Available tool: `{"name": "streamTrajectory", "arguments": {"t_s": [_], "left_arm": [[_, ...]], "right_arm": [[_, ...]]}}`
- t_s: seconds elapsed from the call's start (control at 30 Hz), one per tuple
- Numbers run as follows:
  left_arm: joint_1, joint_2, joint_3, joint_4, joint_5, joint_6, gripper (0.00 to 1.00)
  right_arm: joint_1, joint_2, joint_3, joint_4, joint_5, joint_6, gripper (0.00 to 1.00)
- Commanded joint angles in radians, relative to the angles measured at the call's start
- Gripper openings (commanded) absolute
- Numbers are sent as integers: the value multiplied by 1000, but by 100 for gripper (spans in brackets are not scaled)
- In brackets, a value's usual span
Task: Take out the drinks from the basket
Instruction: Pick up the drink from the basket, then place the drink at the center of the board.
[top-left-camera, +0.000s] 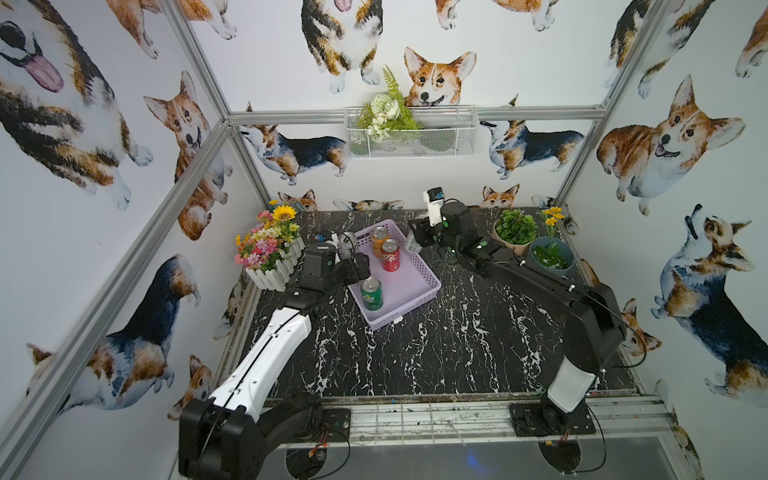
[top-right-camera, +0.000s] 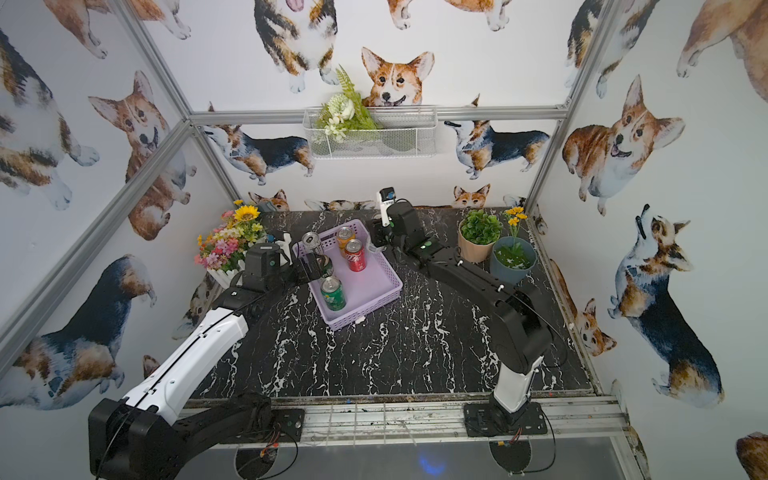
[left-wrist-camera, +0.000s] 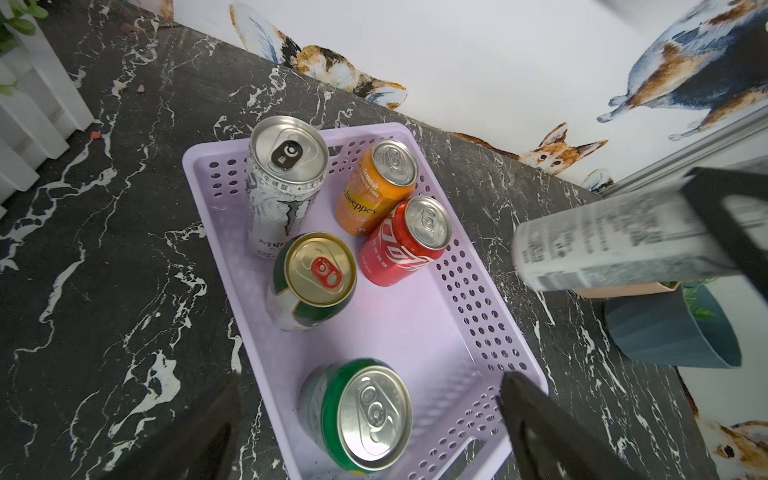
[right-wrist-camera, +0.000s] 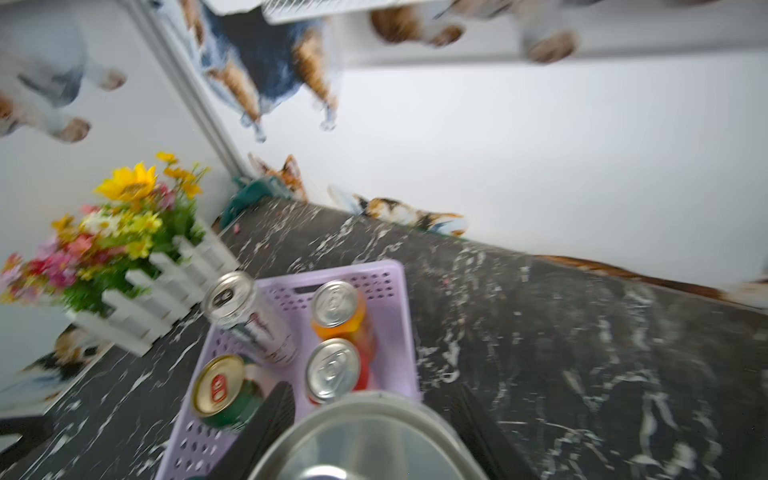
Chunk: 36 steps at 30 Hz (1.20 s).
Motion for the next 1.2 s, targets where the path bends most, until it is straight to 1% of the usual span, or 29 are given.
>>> {"name": "streamTrajectory", "arguments": {"t_s": [0.0,0.03,0.13,0.27,0.33,0.47,0.8,0.83,0.87,0.9,0.97,1.0,1.03,1.17], "left_arm": [[-1,-4,7,30,16,1,100],[-1,-4,9,29,19,3,100],[-1,3,9,34,30,8,100],[-4,30,7,36,64,10,100],[-8,30,1,42,71,11,100],[-13,12,-17,57,82,22,100],[-34,4,-46,55,88,17,100],[-36,4,-46,54,89,19,100],[-37,4,-45,48,83,24,100],[-39,4,-44,45,80,25,100],[-42,2,-43,35,73,33,100],[-44,2,-43,32,69,36,100],[-46,2,-42,30,64,39,100],[-57,5,-42,20,44,51,100]], "right_arm": [[-33,-90,-93,-3,160,0,0],[-50,-121,-137,1,185,6,0],[-106,-204,-282,43,204,31,0],[-167,-216,-414,71,219,74,0],[-181,-209,-472,105,248,82,0],[-191,-170,-526,128,298,95,0],[-196,-173,-655,288,306,127,0],[-195,-170,-655,286,303,131,5],[-195,-168,-657,284,298,138,19],[-194,-168,-659,284,291,146,46],[-197,-171,-663,284,283,159,73],[-195,-172,-665,284,279,163,95],[-196,-174,-663,284,276,164,100],[-196,-190,-654,280,305,167,100]]}}
